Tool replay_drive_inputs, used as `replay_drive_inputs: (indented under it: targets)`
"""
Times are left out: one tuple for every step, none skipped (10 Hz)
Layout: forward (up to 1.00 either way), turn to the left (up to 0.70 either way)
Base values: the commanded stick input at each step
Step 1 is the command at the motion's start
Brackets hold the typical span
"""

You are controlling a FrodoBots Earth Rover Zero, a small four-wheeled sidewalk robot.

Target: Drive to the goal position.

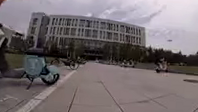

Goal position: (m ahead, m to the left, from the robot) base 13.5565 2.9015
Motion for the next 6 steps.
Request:
replay_drive_inputs:
  targets:
    - [0.45, 0.0]
    - [0.45, 0.0]
    - [0.45, 0.0]
    - [0.45, 0.0]
    - [0.45, 0.0]
    - [0.45, 0.0]
